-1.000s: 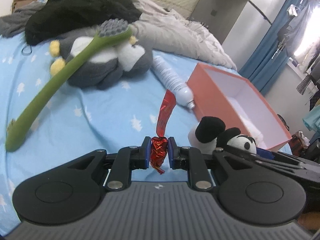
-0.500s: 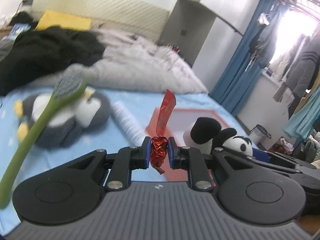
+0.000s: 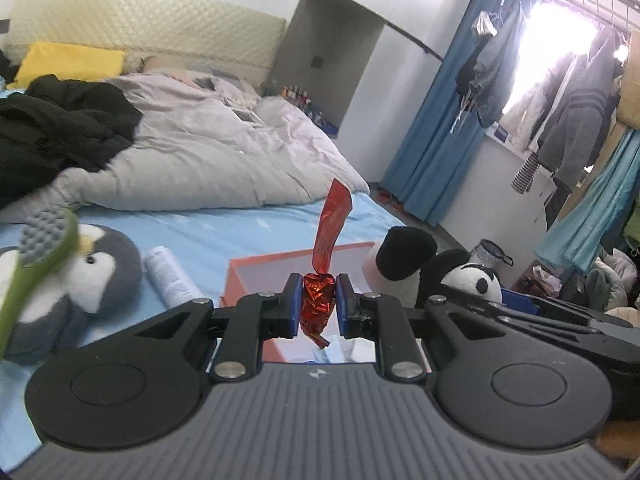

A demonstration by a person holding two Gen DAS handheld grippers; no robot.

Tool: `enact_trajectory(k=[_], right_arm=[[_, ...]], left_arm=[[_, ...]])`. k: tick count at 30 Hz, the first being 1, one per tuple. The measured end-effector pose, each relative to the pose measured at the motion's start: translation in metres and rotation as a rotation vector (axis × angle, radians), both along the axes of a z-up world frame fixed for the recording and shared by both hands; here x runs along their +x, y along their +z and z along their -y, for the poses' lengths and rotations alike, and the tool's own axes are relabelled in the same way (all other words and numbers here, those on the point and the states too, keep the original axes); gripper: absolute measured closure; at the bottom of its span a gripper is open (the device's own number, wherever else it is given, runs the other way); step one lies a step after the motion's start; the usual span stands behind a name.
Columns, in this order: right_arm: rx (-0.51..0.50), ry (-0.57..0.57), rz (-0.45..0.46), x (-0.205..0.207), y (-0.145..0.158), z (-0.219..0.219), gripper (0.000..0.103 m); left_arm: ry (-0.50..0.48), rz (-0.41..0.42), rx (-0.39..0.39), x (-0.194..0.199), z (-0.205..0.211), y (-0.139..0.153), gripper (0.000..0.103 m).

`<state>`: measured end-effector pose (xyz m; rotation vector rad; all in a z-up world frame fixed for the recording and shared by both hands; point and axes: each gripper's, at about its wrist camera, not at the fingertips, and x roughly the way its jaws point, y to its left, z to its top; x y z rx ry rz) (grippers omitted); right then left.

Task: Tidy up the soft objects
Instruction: 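Carry the red wrapper and panda plush with both grippers over the pink box, then open both grippers to drop the wrapper and panda plush into the box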

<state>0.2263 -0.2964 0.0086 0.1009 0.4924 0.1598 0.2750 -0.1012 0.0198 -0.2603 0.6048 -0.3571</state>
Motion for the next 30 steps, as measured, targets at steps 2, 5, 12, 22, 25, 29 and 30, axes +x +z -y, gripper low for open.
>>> enact_trajectory(k=[2, 5, 12, 22, 25, 29, 30], right_arm=[[-0.017, -0.030, -0.025, 0.008, -0.006, 0.009, 0.047], [-0.039, -0.056, -0.073, 0.021, -0.019, 0.022, 0.047], [-0.055, -0.123, -0.209, 0.044, -0.064, 0.051, 0.047], [-0.073, -0.172, -0.321, 0.070, -0.113, 0.078, 0.047], [-0.064, -0.168, -0.354, 0.075, -0.123, 0.082, 0.047], [-0.072, -0.168, -0.384, 0.078, -0.135, 0.082, 0.046], [-0.068, -0.164, -0.389, 0.077, -0.137, 0.082, 0.046]], left_arm=[[-0.015, -0.016, 0.021, 0.011, 0.016, -0.003, 0.082], [-0.050, -0.060, 0.057, 0.032, 0.041, -0.016, 0.082], [-0.090, -0.174, 0.095, 0.075, 0.076, -0.063, 0.082], [-0.149, -0.277, 0.214, 0.129, 0.110, -0.111, 0.082], [-0.161, -0.298, 0.241, 0.134, 0.118, -0.120, 0.082], [-0.153, -0.335, 0.242, 0.137, 0.122, -0.134, 0.082], [-0.148, -0.349, 0.238, 0.137, 0.121, -0.136, 0.082]])
